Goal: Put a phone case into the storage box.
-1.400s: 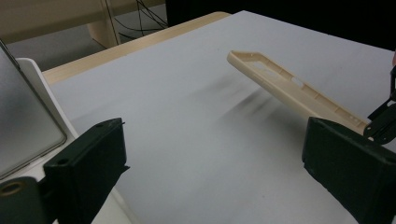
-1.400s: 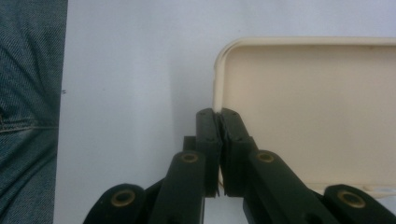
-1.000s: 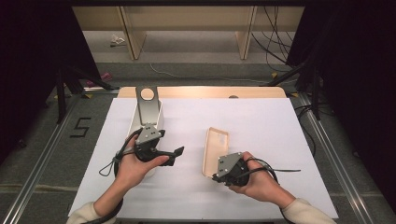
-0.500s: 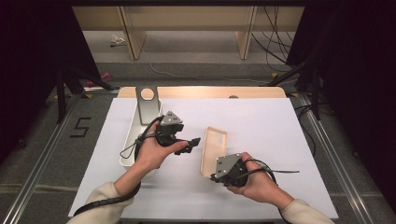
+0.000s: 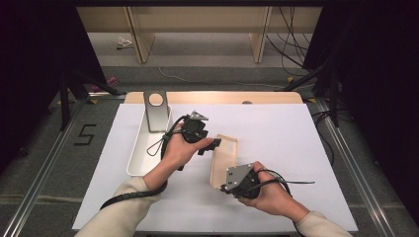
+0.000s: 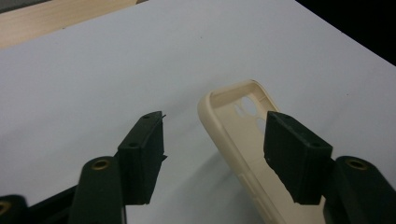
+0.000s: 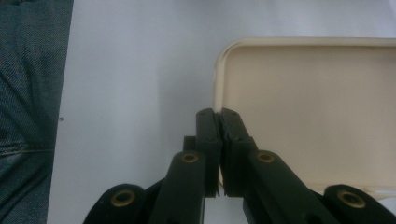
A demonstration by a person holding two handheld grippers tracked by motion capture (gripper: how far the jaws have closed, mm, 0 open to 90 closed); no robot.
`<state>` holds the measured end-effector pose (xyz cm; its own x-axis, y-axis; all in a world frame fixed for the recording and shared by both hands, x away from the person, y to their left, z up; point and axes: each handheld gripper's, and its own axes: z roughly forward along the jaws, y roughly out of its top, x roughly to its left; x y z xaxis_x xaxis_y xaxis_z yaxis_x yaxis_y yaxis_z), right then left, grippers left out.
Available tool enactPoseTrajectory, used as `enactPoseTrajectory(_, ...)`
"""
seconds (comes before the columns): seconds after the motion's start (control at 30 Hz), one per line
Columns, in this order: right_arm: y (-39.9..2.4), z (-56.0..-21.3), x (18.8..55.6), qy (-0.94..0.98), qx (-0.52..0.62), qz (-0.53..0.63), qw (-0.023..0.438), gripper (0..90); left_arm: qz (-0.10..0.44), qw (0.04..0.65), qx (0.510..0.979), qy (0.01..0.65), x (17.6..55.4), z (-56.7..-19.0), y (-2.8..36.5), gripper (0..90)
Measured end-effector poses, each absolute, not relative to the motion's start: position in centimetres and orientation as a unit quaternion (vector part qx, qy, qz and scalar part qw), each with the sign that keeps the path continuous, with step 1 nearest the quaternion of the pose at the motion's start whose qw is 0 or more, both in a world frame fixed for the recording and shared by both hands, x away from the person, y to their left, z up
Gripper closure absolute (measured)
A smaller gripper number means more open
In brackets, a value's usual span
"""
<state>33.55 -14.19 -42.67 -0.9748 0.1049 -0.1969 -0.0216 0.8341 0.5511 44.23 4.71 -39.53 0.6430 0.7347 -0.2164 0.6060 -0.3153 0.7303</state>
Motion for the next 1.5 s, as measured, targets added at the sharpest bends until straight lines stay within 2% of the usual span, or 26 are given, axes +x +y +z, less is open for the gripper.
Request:
enactPoseTrajectory(0.57, -13.9, -42.4, 33.3, 0.951, 0.014, 0.284, 0.119, 88.2, 0.021, 0.406, 0.792, 0.456, 45.0, -40.4, 4.9, 67.0)
enactPoseTrajectory(0.83, -13.8, -42.7, 33.3, 0.954, 0.011, 0.274, 0.119, 88.2, 0.002, 0.428, 0.774, 0.467, 44.5, -39.9, 5.0, 74.1)
enactPoseTrajectory(1.2, -13.8, -43.3, 33.7, 0.956, 0.022, 0.265, 0.126, 87.2, 0.002, 0.481, 0.760, 0.437, 42.9, -38.0, 4.4, 82.6)
enactPoseTrajectory(1.27, -13.9, -43.3, 33.8, 0.954, 0.032, 0.269, 0.132, 85.9, 0.022, 0.487, 0.765, 0.420, 42.7, -37.5, 4.2, 82.9)
enactPoseTrajectory(1.33, -14.1, -43.2, 34.0, 0.952, 0.040, 0.274, 0.132, 80.9, 0.051, 0.485, 0.772, 0.408, 42.6, -37.2, 4.3, 83.0)
enactPoseTrajectory(1.5, -14.9, -42.9, 34.5, 0.939, 0.086, 0.308, 0.126, 63.5, 0.090, 0.502, 0.768, 0.388, 42.6, -36.6, 5.2, 82.9)
